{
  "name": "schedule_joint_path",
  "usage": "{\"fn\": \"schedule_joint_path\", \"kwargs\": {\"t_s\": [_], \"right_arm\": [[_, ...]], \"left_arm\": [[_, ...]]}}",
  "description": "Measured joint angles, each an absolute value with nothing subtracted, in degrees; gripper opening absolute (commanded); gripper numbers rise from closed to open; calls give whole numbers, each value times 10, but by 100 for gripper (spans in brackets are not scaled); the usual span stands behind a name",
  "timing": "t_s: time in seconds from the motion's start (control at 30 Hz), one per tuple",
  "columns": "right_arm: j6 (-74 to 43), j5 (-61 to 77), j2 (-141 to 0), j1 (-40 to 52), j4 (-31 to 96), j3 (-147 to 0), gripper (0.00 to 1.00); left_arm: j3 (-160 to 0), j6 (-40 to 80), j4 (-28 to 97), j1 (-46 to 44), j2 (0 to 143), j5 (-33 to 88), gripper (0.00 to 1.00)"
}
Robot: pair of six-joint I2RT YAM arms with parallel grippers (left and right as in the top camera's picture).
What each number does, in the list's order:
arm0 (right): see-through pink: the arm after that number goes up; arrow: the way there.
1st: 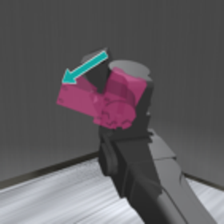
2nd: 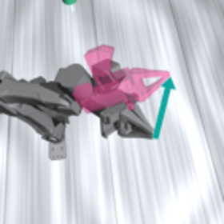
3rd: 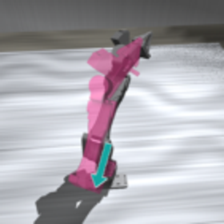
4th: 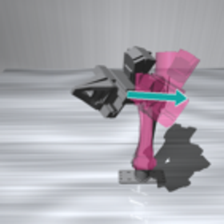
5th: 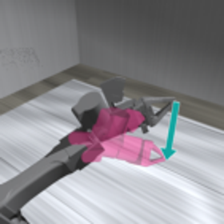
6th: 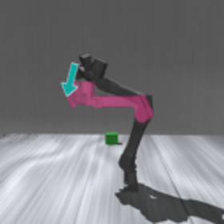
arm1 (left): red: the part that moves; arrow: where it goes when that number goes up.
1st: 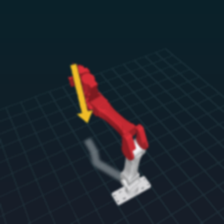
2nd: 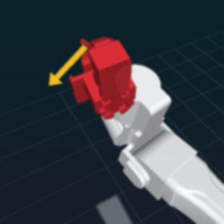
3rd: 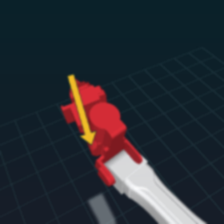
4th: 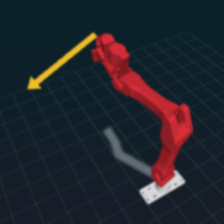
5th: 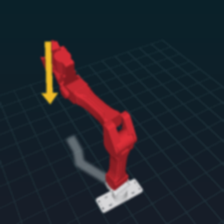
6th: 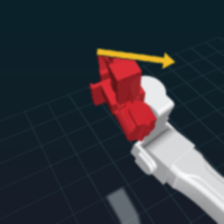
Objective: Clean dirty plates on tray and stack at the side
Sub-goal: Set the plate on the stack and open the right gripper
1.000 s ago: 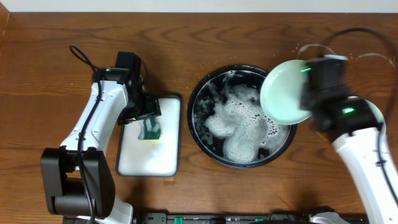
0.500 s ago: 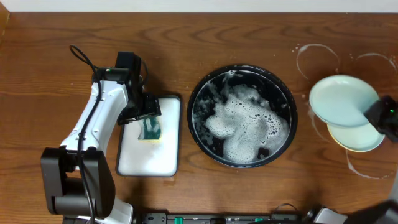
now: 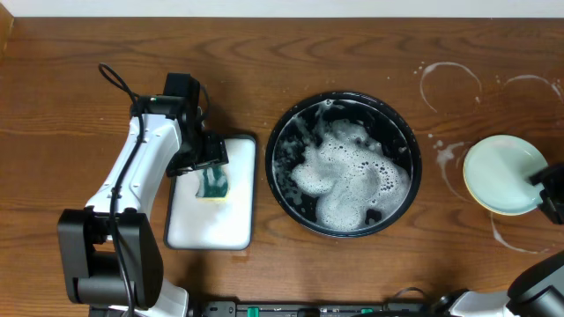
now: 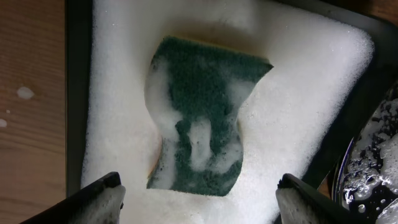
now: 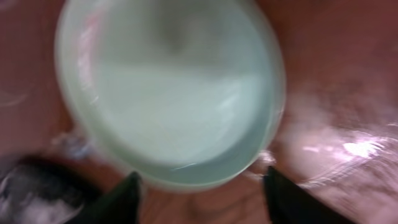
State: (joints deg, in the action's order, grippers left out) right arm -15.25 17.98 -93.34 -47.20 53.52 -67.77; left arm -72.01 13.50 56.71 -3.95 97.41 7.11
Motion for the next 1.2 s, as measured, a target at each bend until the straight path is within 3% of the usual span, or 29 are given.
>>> {"fn": "schedule_joint_path", "kwargs": {"t_s": [0.2, 0.4, 0.43, 0.47, 0.77, 1.0, 1.2], "right_arm": [[-101, 282, -854, -428, 537, -677, 65], [-43, 337, -728, -256, 553, -677, 68], [-38, 343, -714, -229, 553, -677, 92], [-34, 347, -696, -194, 551, -677, 99], [-19, 363, -635, -13, 541, -677, 99], [-4, 345, -635, 5, 579, -677, 99], [104, 325, -596, 11, 541, -672, 99]], "left_arm": [[-720, 135, 567, -39, 974, 71, 81], [-720, 135, 567, -39, 974, 71, 81], [-720, 135, 567, -39, 974, 71, 81], [-720, 135, 567, -39, 974, 71, 81], [-720, 135, 567, -39, 974, 71, 81], [-720, 135, 567, -39, 974, 71, 81], [-720, 135, 567, -39, 974, 71, 81]]}}
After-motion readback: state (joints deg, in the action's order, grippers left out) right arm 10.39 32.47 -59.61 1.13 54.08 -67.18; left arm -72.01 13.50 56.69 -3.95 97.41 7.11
